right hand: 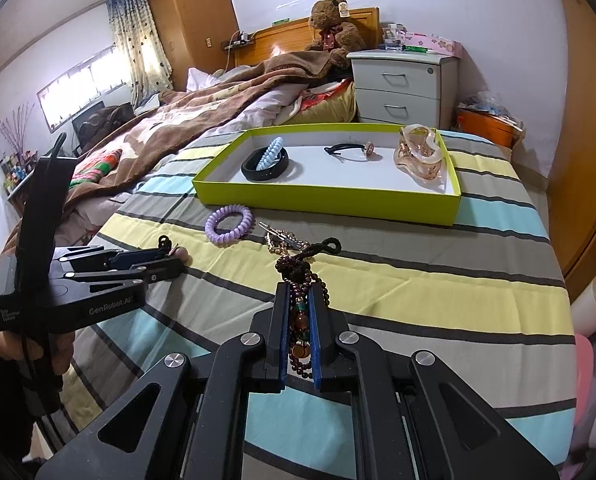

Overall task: Organize jewelry
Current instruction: 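Grasp the black pink-bead hair tie with the left tool while the right tool holds the bracelet, then carry the bracelet and hair tie into the green box and open both tools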

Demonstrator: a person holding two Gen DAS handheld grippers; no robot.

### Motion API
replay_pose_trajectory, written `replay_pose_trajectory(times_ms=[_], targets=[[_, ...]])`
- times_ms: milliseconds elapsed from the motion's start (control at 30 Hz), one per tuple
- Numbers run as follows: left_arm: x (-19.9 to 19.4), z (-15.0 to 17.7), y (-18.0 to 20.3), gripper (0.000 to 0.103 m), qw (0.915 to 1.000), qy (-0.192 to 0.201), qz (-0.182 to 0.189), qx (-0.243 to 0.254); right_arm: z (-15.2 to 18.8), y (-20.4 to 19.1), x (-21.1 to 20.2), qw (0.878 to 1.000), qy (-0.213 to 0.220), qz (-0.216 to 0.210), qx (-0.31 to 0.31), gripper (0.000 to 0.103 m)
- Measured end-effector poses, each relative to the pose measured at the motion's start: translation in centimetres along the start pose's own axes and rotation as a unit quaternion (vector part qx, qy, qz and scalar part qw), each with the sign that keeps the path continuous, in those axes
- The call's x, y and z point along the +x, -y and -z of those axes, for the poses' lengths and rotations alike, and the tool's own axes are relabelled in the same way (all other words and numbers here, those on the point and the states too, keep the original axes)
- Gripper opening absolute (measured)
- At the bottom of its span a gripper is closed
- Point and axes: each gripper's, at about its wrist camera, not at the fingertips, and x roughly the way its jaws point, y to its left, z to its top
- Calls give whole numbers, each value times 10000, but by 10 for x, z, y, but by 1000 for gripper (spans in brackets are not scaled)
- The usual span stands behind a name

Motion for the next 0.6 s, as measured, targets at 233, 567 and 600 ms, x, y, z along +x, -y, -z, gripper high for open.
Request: replay_pose_trajectory(times_ms=[233,567,600], targets=[[-4,1,-9,28,9996,44,158,-221,-1,1,-1,10000,47,20,32,9],[-17,-9,-6,28,9990,214,314,-238,-11,-1,-4,9999,146,66,-4,8],[-18,-11,-5,28,9990,229,324,-228,-13,-1,-5,9998,166,77,-3,8]])
